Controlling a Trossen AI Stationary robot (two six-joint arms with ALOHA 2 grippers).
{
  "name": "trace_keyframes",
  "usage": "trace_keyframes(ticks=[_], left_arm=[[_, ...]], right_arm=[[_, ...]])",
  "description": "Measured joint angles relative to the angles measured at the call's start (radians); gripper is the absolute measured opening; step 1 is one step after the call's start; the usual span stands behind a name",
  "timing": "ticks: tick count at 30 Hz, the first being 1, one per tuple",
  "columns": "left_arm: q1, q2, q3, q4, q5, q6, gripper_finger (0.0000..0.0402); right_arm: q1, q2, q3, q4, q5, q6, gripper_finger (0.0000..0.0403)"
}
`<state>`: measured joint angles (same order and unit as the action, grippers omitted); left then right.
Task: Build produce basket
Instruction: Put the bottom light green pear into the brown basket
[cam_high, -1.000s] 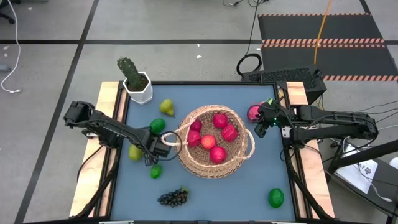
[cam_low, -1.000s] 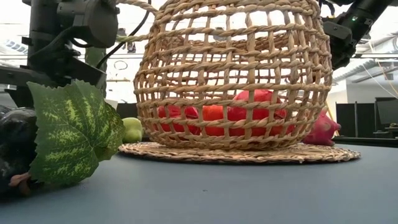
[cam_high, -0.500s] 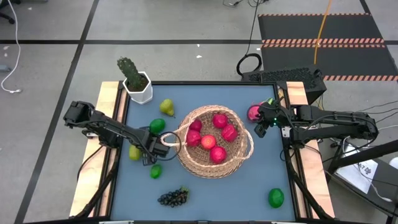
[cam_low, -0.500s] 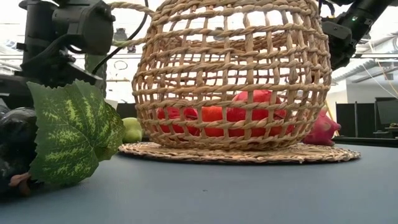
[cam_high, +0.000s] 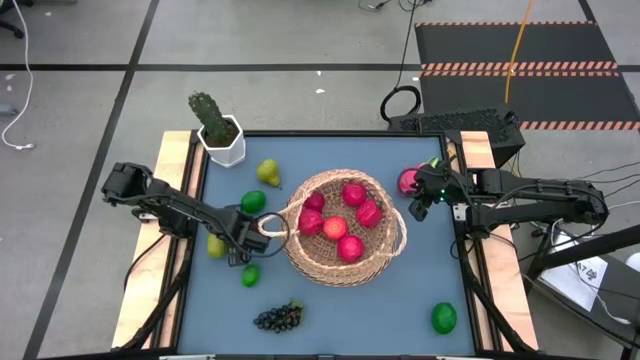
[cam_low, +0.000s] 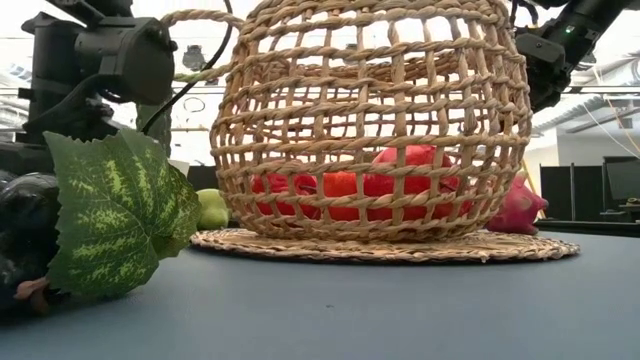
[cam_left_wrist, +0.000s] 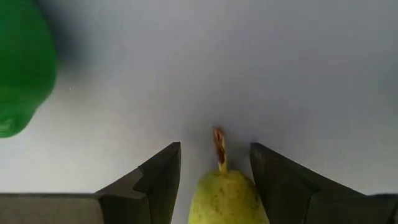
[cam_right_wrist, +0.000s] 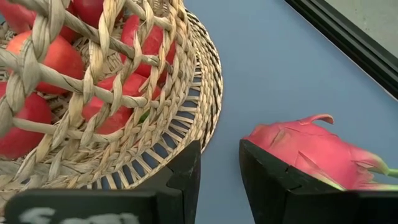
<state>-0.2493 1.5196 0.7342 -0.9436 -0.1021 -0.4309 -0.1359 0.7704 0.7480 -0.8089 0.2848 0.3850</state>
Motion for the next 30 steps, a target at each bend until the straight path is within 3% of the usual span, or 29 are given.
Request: trace_keyframes(ticks=[8, 23, 30], left_arm=[[0.0, -0.003, -0.016, 0.018, 0.016, 0.004, 0.0188], [0.0, -0.001, -0.017, 0.034, 0.064, 0.011, 0.0017], [0.0, -0.001, -0.013, 0.035, 0.058, -0.008, 0.001]], right_arm=[[0.0, 0.0, 0.0, 0.022, 0.0, -0.005, 0.0103], [0.0, 0.0, 0.0, 0.023, 0.0, -0.009, 0.0103], [0.0, 0.0, 0.0, 0.023, -0.001, -0.009, 0.0103]])
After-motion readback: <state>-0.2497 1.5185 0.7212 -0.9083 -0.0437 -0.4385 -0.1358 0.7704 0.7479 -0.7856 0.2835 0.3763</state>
